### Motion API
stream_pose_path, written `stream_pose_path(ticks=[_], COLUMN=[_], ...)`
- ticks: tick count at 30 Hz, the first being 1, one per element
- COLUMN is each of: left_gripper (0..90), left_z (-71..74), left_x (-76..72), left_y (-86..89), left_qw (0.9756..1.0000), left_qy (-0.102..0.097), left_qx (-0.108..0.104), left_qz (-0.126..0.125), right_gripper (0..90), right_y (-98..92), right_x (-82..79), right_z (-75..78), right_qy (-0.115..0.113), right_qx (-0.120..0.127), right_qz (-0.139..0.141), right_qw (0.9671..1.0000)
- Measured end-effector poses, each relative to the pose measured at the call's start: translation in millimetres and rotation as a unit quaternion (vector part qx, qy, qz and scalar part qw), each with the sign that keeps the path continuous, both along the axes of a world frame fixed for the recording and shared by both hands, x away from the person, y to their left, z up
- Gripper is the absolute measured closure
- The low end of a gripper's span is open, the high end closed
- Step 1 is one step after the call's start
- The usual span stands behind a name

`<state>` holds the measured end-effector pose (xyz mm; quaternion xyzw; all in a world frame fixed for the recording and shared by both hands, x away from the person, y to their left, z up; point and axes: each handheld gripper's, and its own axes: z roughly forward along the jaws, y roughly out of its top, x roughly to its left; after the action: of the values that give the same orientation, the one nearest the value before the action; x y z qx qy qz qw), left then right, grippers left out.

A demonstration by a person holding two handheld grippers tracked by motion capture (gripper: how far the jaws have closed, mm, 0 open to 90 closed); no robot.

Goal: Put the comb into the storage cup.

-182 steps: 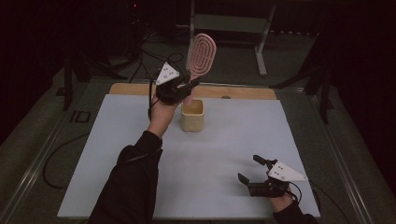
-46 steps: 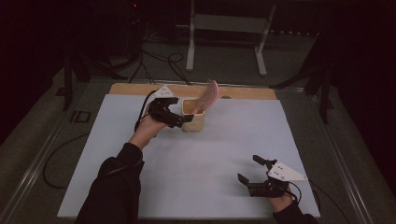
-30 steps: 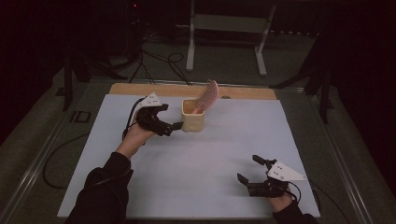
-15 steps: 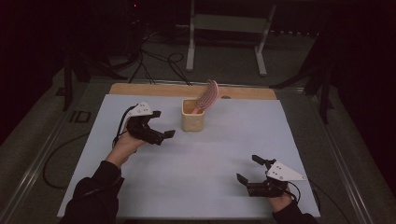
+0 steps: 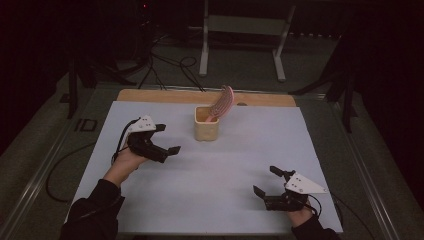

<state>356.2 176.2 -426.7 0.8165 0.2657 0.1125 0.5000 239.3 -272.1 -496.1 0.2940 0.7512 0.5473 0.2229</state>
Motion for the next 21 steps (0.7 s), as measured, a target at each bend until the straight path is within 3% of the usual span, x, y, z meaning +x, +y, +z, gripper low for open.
stream_pose_path(ticks=[10,21], left_gripper=[0.0,0.0], left_z=[0.1,-10.5], left_x=[-18.0,-35.0], left_y=[11.0,25.3], left_qw=[1.0,0.9998], left_qy=[-0.002,0.006], left_qx=[0.007,0.016], left_qz=[0.004,0.013], right_gripper=[10.2,10.2], right_y=[0.3,1.0], right_x=[-0.2,0.2], right_z=[-0.2,-0.5], right_qy=[0.001,0.001], right_qx=[-0.002,-0.003], right_qz=[0.0,-0.001], right_qw=[1.0,1.0])
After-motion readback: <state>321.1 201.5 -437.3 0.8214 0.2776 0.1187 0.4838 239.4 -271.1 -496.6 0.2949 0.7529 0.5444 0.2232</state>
